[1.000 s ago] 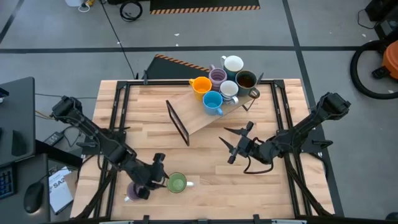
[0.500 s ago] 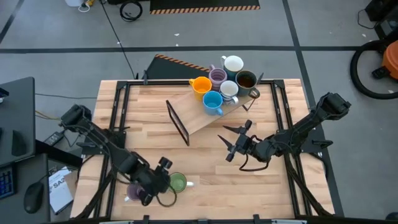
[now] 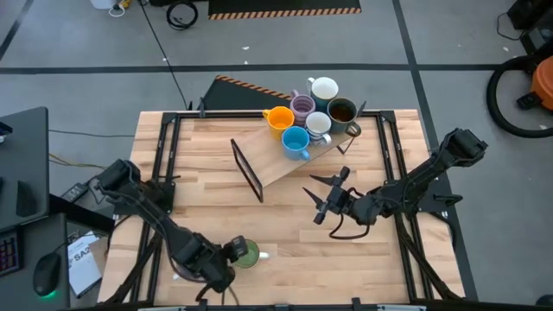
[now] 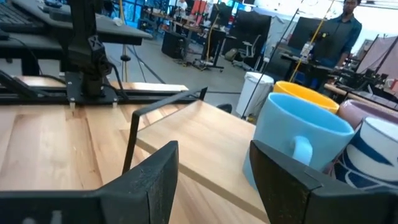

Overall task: Place coffee mugs
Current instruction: Put the green mug on the shelf

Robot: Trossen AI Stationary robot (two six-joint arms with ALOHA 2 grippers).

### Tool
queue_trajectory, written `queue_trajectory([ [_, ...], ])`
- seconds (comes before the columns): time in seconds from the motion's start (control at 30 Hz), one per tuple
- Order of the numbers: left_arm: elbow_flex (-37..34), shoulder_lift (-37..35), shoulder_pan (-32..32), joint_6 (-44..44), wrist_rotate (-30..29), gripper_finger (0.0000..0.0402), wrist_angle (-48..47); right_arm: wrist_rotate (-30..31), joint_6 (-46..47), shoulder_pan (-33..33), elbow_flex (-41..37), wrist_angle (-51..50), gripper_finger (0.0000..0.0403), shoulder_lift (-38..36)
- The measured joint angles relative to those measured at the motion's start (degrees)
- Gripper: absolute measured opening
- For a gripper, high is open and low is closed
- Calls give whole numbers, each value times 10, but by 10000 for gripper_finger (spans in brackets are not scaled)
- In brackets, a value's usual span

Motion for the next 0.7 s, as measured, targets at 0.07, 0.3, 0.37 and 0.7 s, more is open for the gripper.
queue_trajectory([
  [0.07, 0, 7, -6, 40, -22, 171, 2, 1, 12, -1, 0, -13, 204, 0],
  [0.3, 0, 40, 3, 83, -27, 162, 1, -3, 43, -3, 0, -23, 204, 0],
  [0.37, 0, 45, 6, 100, -27, 151, 1, -4, 43, -3, 0, -25, 204, 0],
  [0.7, 0, 49, 35, 128, 18, 81, 1, -25, 67, -3, 0, -28, 204, 0],
])
